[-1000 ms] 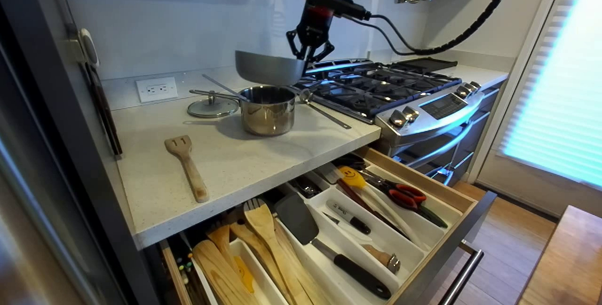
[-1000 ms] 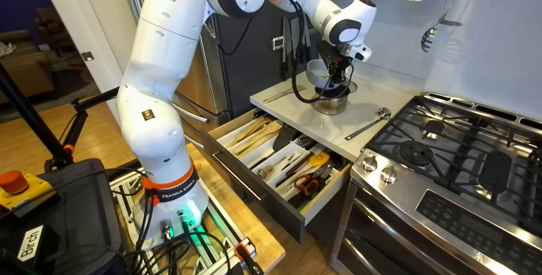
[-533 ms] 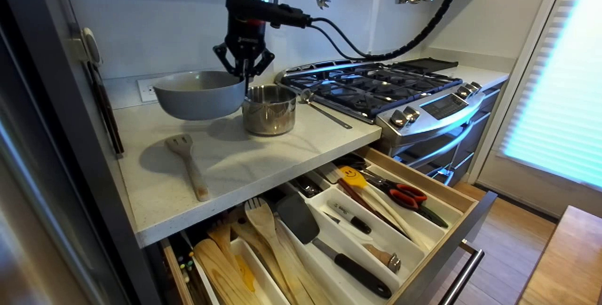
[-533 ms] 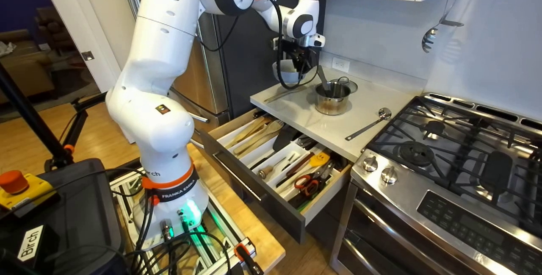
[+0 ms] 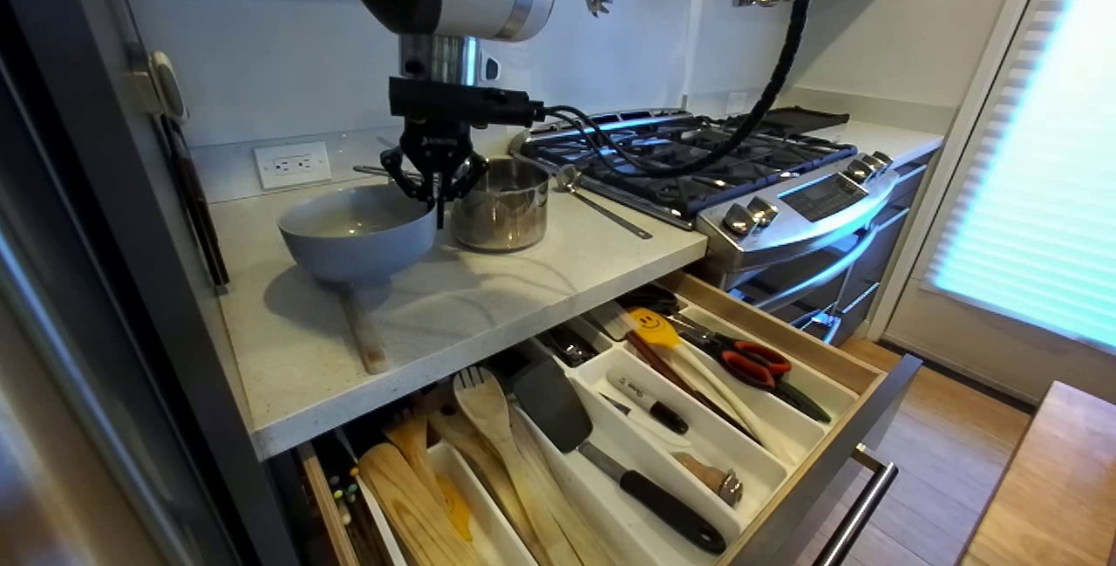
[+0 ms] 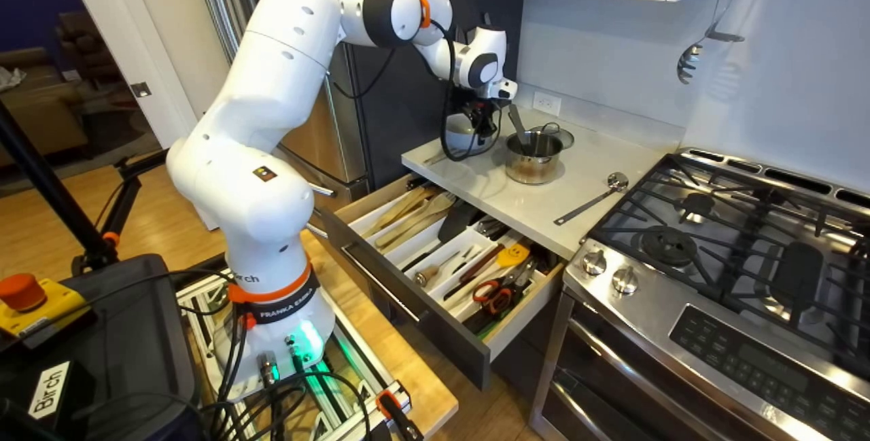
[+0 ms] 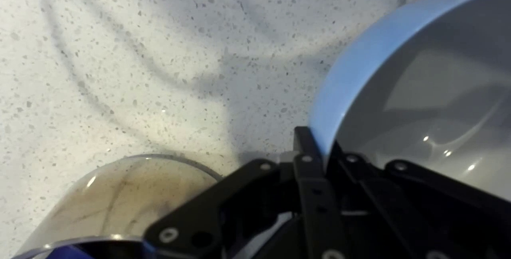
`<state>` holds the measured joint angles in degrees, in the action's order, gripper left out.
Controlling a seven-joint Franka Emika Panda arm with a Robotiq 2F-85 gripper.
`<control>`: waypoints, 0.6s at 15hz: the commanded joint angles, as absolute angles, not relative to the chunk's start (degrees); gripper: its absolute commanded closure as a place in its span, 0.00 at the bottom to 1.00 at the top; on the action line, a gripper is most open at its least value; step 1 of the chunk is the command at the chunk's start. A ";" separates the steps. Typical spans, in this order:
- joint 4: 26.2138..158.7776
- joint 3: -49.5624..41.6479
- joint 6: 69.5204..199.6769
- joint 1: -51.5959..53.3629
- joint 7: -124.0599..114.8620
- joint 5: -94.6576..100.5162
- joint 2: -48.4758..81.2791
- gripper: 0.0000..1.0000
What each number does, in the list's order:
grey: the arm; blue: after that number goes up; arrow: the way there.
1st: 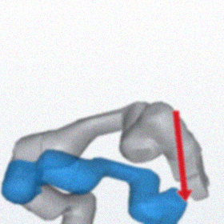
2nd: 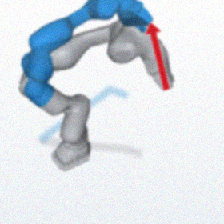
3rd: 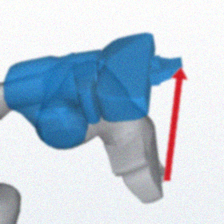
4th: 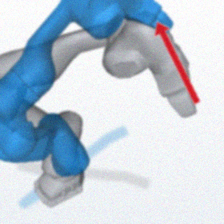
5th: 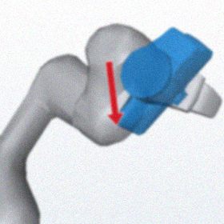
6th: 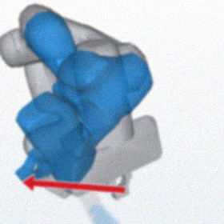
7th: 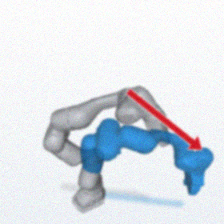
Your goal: Move the grey bowl to the left
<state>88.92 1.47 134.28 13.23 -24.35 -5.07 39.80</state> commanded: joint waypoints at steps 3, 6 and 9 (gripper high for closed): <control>88.64 0.50 135.91 13.88 -25.87 -4.50 40.80 0.98; 88.65 -1.18 135.97 14.57 -28.42 -3.69 40.92 0.98; 88.41 -3.01 136.21 14.87 -31.80 -3.30 41.19 0.98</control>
